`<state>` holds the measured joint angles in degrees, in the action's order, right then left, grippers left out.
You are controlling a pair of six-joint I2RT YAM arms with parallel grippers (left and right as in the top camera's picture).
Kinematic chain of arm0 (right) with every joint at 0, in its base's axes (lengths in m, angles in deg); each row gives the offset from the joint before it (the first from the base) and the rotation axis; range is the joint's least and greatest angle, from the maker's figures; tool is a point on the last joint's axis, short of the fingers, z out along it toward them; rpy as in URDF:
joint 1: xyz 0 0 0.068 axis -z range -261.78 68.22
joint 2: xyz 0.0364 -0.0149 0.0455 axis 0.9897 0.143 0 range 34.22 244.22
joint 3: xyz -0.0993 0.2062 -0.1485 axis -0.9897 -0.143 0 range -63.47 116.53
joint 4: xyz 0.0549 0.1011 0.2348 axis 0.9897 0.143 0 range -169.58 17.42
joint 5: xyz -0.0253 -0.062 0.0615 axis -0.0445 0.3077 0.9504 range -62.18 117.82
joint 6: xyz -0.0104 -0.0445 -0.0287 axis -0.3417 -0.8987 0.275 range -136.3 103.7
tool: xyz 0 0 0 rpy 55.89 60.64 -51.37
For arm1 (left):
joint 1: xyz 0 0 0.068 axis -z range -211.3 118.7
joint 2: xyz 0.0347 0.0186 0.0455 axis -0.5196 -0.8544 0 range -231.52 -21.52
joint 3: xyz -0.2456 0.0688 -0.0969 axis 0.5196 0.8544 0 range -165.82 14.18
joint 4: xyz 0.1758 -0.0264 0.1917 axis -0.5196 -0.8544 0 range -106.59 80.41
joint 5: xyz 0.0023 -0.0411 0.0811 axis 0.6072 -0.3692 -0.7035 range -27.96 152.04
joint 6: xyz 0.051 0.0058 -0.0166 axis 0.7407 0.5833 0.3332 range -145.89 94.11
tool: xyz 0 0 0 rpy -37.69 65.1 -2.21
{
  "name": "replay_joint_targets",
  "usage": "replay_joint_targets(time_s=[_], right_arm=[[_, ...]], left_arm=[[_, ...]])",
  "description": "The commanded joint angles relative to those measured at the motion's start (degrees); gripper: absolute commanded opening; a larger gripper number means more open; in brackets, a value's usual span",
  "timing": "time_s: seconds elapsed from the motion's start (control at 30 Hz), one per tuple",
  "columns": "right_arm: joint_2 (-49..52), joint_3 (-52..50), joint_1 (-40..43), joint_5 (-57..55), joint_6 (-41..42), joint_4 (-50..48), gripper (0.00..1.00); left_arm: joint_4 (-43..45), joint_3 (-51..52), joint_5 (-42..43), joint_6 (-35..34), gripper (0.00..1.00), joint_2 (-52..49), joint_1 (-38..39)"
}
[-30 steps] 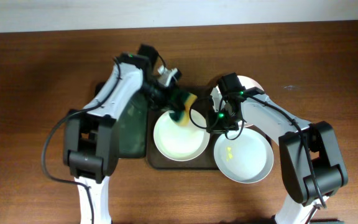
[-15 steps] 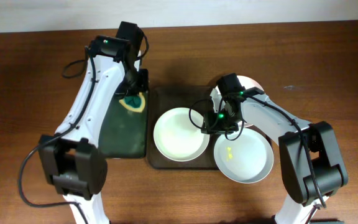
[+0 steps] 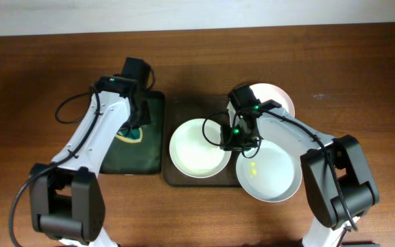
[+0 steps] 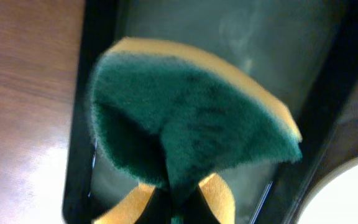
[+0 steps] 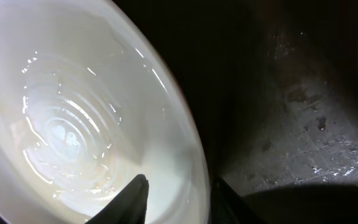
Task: Clean dirty plates on tray and stack at the side
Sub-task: 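Return the sponge to the black tray and release it with left gripper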
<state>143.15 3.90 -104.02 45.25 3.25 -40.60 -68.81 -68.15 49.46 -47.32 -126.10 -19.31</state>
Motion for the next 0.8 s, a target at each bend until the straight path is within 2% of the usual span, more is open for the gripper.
replay_joint_targets(time_s=[0.0,0.3,0.33,0.43,0.47,0.53,0.63,0.7,0.77], right_arm=[[0.2,-0.5,-0.7,-3.1,0.9,0.0,0.34],[0.2,-0.5,-0.7,-3.1,0.9,0.0,0.35],[0.2,-0.5,-0.7,-3.1,0.9,0.0,0.35],[0.2,-0.5,-0.7,-3.1,0.9,0.0,0.36],[0.2,-0.5,-0.7,-3.1,0.9,0.0,0.41],[0.2,-0.5,-0.7,-3.1,0.9,0.0,0.41],[0.2,-0.5,-0.7,-3.1,0.9,-0.2,0.42],[0.2,-0.5,-0.7,-3.1,0.9,0.1,0.42],[0.2,-0.5,-0.7,-3.1,0.9,0.5,0.41]], left_arm=[[3.1,3.7,7.5,4.7,0.00,0.5,-4.5],[21.6,16.6,8.3,7.0,0.01,0.4,-5.0],[21.9,16.7,8.3,7.0,0.09,0.3,-5.0],[22.0,16.7,8.3,7.0,0.60,0.3,-5.0],[21.7,16.6,8.3,7.0,0.79,0.3,-5.0],[18.8,15.0,8.3,7.0,0.82,1.7,-5.0],[16.7,10.8,6.2,7.0,0.88,11.3,-5.4],[17.0,9.0,3.6,7.0,1.00,19.5,-6.1],[16.9,8.9,0.7,7.0,1.00,26.8,-7.3]])
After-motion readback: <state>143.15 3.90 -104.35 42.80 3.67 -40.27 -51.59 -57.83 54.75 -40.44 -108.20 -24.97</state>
